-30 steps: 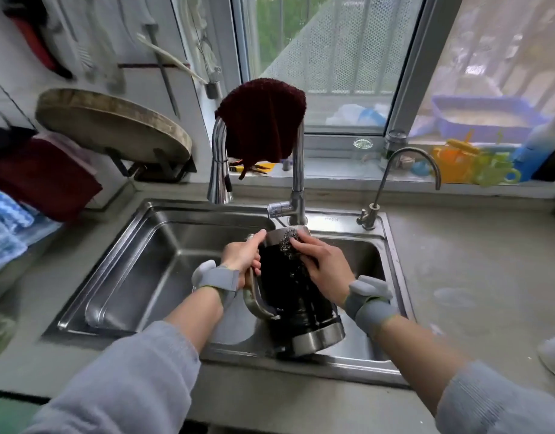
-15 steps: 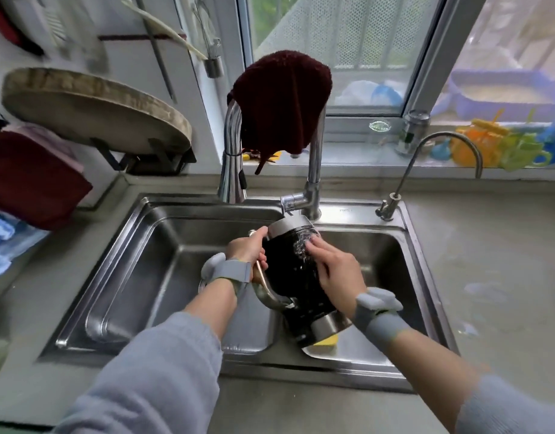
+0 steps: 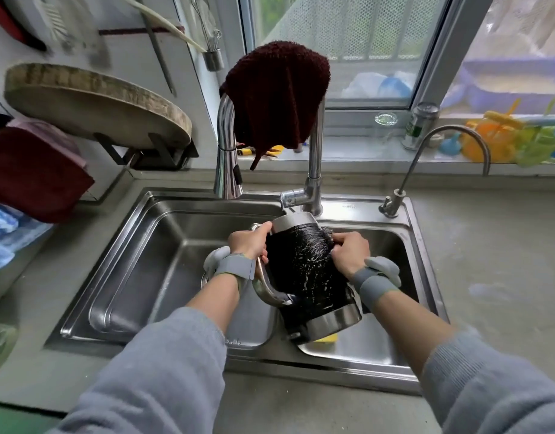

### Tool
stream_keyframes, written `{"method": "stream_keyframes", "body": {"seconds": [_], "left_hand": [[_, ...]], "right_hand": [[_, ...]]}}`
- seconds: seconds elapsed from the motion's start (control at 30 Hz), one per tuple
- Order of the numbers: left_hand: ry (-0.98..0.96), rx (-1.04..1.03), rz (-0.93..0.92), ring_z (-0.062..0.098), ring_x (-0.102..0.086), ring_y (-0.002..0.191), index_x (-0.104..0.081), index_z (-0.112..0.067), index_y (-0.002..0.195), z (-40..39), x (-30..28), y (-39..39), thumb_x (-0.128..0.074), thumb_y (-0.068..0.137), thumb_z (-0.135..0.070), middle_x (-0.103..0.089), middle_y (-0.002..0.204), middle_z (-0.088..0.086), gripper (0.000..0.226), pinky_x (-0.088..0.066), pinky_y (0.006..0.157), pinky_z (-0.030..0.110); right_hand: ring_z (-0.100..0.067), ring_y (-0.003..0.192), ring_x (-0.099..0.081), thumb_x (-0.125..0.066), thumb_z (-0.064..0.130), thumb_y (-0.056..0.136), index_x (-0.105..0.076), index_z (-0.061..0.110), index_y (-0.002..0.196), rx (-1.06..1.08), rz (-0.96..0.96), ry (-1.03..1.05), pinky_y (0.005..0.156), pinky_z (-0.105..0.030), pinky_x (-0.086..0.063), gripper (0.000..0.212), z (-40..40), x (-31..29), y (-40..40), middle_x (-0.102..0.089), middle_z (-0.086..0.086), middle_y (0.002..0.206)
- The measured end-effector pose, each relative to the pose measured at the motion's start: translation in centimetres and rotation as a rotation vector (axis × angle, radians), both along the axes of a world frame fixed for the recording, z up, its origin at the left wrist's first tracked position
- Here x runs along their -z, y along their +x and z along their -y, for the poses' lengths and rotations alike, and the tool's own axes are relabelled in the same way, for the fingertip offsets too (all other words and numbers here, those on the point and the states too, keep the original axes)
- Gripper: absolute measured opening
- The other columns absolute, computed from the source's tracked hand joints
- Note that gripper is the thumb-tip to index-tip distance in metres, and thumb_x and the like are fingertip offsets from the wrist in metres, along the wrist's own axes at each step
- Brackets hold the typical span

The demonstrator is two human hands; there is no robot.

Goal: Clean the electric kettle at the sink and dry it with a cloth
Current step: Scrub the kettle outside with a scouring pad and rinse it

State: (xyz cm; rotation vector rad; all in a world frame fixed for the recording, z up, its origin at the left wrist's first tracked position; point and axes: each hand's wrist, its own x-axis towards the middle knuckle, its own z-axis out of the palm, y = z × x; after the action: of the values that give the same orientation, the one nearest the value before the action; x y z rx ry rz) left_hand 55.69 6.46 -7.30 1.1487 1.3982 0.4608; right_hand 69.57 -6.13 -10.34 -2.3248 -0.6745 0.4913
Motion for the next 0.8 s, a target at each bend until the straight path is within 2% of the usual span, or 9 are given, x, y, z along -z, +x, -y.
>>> {"method": "stream_keyframes", "body": {"seconds": [0.13, 0.27, 0.33, 0.4, 0.47, 0.5, 0.6, 0.67, 0.8], "left_hand": [[0.001, -0.048, -0.026, 0.015, -0.038, 0.03, -0.052, -0.003, 0.057, -0.2, 0.0, 0.2, -0.068, 0.081, -0.026, -0.046, 0.046, 0.007, 0.037, -0.033, 0.033, 0.017], [0.031, 0.004, -0.04, 0.016, -0.039, 0.029, -0.054, -0.002, 0.055, 0.9, -0.3, 1.2, -0.069, 0.078, -0.025, -0.046, 0.036, 0.003, 0.035, -0.037, 0.038, 0.02], [0.03, 0.006, -0.058, 0.015, -0.039, 0.025, -0.054, -0.003, 0.054, 0.9, -0.2, 1.0, -0.069, 0.075, -0.025, -0.044, 0.031, 0.0, 0.034, -0.037, 0.04, 0.022], [-0.01, -0.031, -0.051, 0.016, -0.038, 0.028, -0.054, -0.003, 0.055, 0.5, -0.3, 0.8, -0.069, 0.075, -0.023, -0.044, 0.033, 0.002, 0.032, -0.035, 0.039, 0.021], [0.001, -0.024, -0.057, 0.018, -0.04, 0.031, -0.056, -0.002, 0.058, 0.5, -0.7, 1.2, -0.068, 0.076, -0.024, -0.047, 0.037, 0.005, 0.031, -0.036, 0.037, 0.02], [0.014, 0.0, -0.065, 0.018, -0.041, 0.032, -0.057, -0.001, 0.06, 0.8, -0.9, 1.6, -0.067, 0.077, -0.023, -0.049, 0.041, 0.007, 0.03, -0.036, 0.036, 0.019], [0.01, 0.054, -0.067, 0.017, -0.039, 0.029, -0.057, -0.001, 0.063, 1.5, -1.1, 2.5, -0.065, 0.077, -0.02, -0.048, 0.047, 0.009, 0.025, -0.035, 0.037, 0.018], [0.015, 0.069, -0.083, 0.016, -0.039, 0.03, -0.056, -0.001, 0.062, 1.2, -0.7, 2.3, -0.067, 0.076, -0.023, -0.049, 0.048, 0.008, 0.028, -0.036, 0.039, 0.019], [0.006, 0.095, -0.111, 0.016, -0.038, 0.028, -0.052, -0.005, 0.056, 0.4, -0.7, 2.6, -0.067, 0.074, -0.022, -0.044, 0.033, 0.004, 0.029, -0.037, 0.038, 0.02]], "right_hand": [[-0.02, 0.12, -0.057, -0.05, 0.004, 0.086, -0.07, 0.019, 0.114, -0.432, 0.251, 0.3, 0.105, -0.026, -0.04, 0.038, -1.1, -1.4, -3.7, -0.063, -0.001, 0.127], [-0.028, 0.112, -0.061, -0.049, 0.002, 0.082, -0.07, 0.025, 0.113, -0.103, 0.041, 0.109, 0.092, -0.027, -0.046, 0.044, -1.7, -0.8, 0.7, -0.069, -0.007, 0.116], [-0.028, 0.111, -0.061, -0.049, 0.003, 0.083, -0.069, 0.028, 0.114, -0.114, 0.143, 0.085, 0.092, -0.03, -0.047, 0.045, 0.4, -0.7, -0.3, -0.07, -0.004, 0.115], [-0.021, 0.116, -0.06, -0.043, 0.006, 0.084, -0.07, 0.025, 0.112, -0.384, 0.278, 0.3, 0.094, -0.027, -0.045, 0.044, 2.9, -0.7, -3.7, -0.066, 0.001, 0.123], [-0.017, 0.12, -0.058, -0.035, 0.011, 0.084, -0.071, 0.023, 0.112, -0.637, 0.352, 0.348, 0.092, -0.026, -0.044, 0.047, 4.9, 0.1, -5.8, -0.063, 0.003, 0.127], [-0.016, 0.121, -0.057, -0.035, 0.012, 0.083, -0.07, 0.022, 0.113, -0.635, 0.337, 0.332, 0.094, -0.025, -0.044, 0.047, 5.3, 0.5, -5.5, -0.063, 0.003, 0.127], [-0.021, 0.121, -0.057, -0.045, 0.003, 0.082, -0.066, 0.024, 0.12, -0.19, 0.171, 0.158, 0.101, -0.026, -0.042, 0.048, 6.2, 2.0, -2.4, -0.063, -0.001, 0.128], [-0.025, 0.12, -0.057, -0.048, -0.001, 0.081, -0.064, 0.025, 0.122, -0.062, 0.129, 0.032, 0.1, -0.032, -0.045, 0.051, 8.0, 2.6, -2.8, -0.063, -0.003, 0.127], [-0.012, 0.127, -0.049, -0.047, -0.003, 0.081, -0.064, 0.02, 0.122, -0.462, 0.286, 0.286, 0.105, -0.025, -0.038, 0.051, 10.7, 2.4, -6.7, -0.056, 0.002, 0.135]]}}
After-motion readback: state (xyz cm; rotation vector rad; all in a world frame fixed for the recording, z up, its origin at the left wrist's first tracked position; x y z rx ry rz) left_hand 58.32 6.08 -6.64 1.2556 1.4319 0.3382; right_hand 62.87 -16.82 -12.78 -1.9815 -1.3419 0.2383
